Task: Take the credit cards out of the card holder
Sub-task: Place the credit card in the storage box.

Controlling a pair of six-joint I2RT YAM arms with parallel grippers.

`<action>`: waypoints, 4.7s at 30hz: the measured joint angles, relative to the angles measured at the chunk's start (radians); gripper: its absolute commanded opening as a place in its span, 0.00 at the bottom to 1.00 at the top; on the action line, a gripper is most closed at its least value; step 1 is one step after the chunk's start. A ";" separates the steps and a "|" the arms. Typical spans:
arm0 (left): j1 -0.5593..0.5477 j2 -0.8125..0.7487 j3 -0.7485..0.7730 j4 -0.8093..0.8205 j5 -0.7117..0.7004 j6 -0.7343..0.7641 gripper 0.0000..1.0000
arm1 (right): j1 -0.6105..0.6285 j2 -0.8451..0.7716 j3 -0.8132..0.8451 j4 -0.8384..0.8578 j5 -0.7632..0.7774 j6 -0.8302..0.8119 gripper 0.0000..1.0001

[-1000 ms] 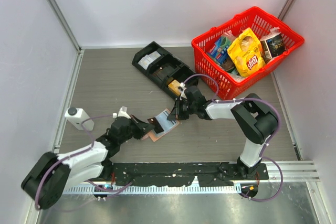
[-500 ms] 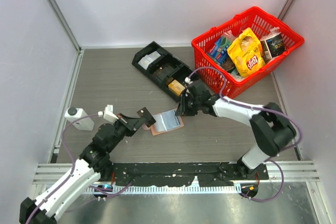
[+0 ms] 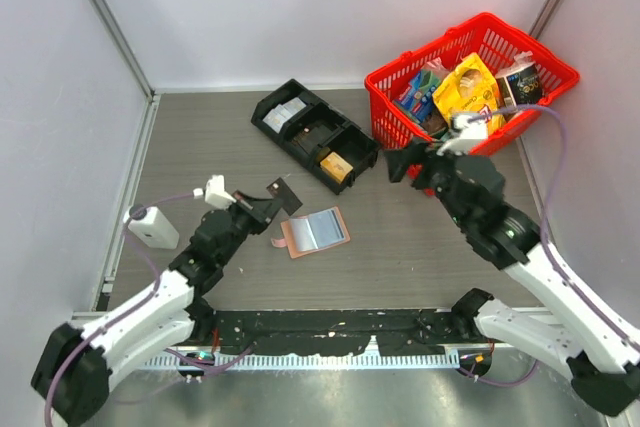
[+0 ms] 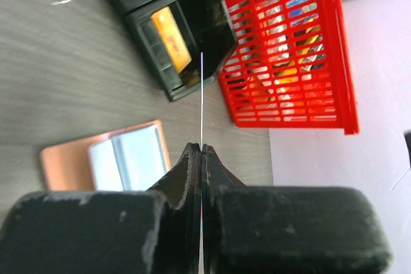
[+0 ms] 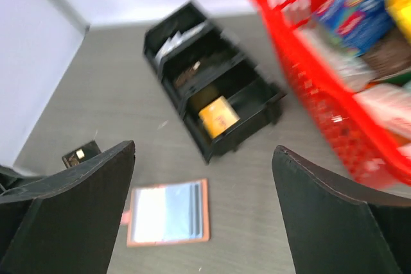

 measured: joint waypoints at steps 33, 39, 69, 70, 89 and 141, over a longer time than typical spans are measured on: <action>0.209 1.324 0.937 0.281 0.019 -0.140 0.00 | -0.003 -0.650 -0.297 -0.138 0.638 -0.190 0.84; 0.219 1.389 0.982 0.253 0.051 -0.177 0.00 | -0.003 -0.650 -0.298 -0.134 0.628 -0.196 0.84; 0.199 1.418 0.992 0.241 0.109 -0.260 0.13 | -0.003 -0.651 -0.306 -0.133 0.598 -0.201 0.84; 0.201 1.418 0.992 0.237 0.111 -0.260 0.16 | -0.003 -0.651 -0.306 -0.133 0.598 -0.200 0.84; 0.237 1.324 0.946 0.067 0.151 -0.203 0.54 | -0.003 -0.555 -0.230 -0.191 0.575 -0.192 0.84; -0.120 0.701 0.395 -0.520 0.130 0.188 0.21 | 0.246 0.827 0.077 -0.088 -0.071 0.184 0.54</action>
